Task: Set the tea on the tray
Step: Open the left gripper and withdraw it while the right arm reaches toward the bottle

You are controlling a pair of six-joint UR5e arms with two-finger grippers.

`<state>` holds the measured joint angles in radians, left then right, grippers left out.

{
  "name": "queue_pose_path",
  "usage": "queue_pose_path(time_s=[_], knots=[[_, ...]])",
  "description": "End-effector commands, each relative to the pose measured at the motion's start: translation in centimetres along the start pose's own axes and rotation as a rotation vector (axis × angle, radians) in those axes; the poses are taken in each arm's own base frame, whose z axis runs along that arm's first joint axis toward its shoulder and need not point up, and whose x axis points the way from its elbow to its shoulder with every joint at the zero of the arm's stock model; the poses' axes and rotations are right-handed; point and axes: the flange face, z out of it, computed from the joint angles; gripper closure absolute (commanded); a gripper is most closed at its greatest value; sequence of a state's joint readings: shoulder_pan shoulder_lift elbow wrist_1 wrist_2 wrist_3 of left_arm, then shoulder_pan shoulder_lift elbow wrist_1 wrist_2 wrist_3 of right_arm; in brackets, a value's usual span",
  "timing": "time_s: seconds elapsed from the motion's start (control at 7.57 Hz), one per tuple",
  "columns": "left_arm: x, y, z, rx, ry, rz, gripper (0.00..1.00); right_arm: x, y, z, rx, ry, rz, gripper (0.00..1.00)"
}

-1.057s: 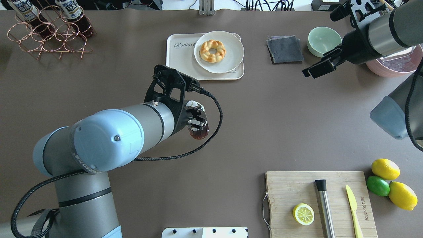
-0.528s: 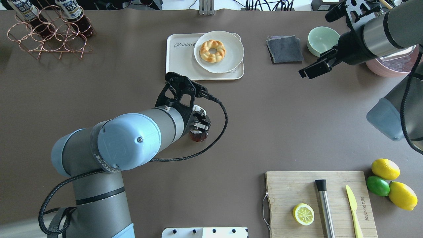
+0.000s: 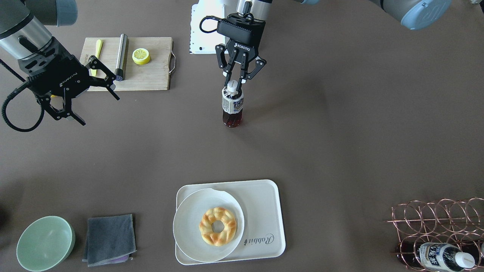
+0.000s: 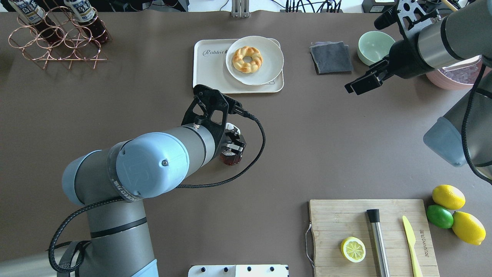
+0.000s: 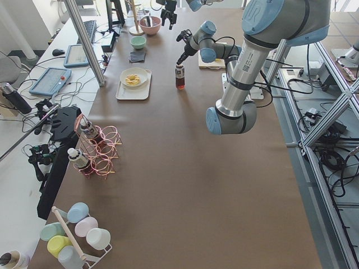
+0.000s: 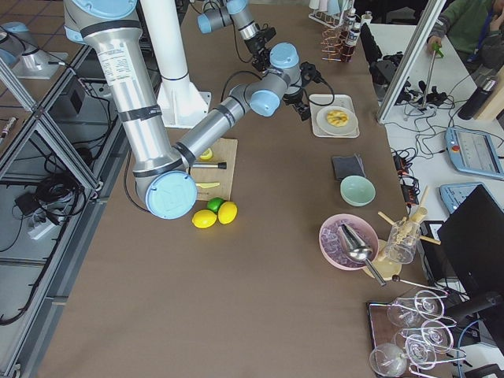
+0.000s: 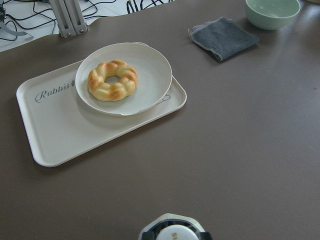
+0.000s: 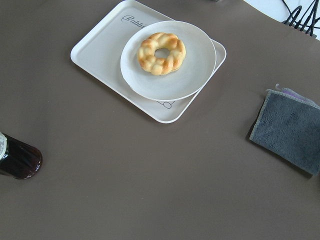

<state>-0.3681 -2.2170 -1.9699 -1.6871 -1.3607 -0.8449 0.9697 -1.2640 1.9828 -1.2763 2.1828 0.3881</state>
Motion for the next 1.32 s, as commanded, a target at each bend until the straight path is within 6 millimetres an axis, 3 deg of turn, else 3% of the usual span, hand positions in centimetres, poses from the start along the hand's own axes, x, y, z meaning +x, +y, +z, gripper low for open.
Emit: queue_pose_path(time_s=[0.0, 0.26, 0.53, 0.66, 0.79, 0.92, 1.06, 1.19], knots=[[-0.1, 0.5, 0.7, 0.004, 0.006, 0.0, 1.0, -0.4, -0.1, 0.2, 0.0, -0.002, -0.006, 0.01], [-0.1, 0.4, 0.7, 0.005, 0.007, 0.0, 1.0, -0.4, -0.1, 0.2, 0.0, -0.002, -0.006, 0.01], [-0.1, 0.4, 0.7, 0.004, 0.006, 0.003, 0.37, -0.4, -0.1, 0.2, 0.0, -0.002, -0.006, 0.01], [-0.1, 0.3, 0.4, 0.008, 0.011, 0.002, 0.1, -0.4, -0.1, 0.2, 0.0, -0.002, -0.006, 0.01], [0.2, 0.0, -0.2, 0.012, 0.027, -0.003, 0.03, -0.4, -0.1, 0.2, 0.0, -0.004, -0.006, 0.01], [0.3, -0.8, -2.2, 0.034, 0.063, -0.014, 0.03, -0.5, -0.2, 0.3, 0.001, -0.006, -0.008, 0.01], [-0.8, -1.6, -3.8, 0.015, 0.11, -0.037, 0.03, -1.6, -1.1, 0.4, 0.014, -0.011, -0.024, 0.01], [-4.9, -3.2, -4.3, -0.038, 0.131, -0.089, 0.03, -3.9, -2.0, 1.7, 0.028, -0.004, 0.01, 0.01]])
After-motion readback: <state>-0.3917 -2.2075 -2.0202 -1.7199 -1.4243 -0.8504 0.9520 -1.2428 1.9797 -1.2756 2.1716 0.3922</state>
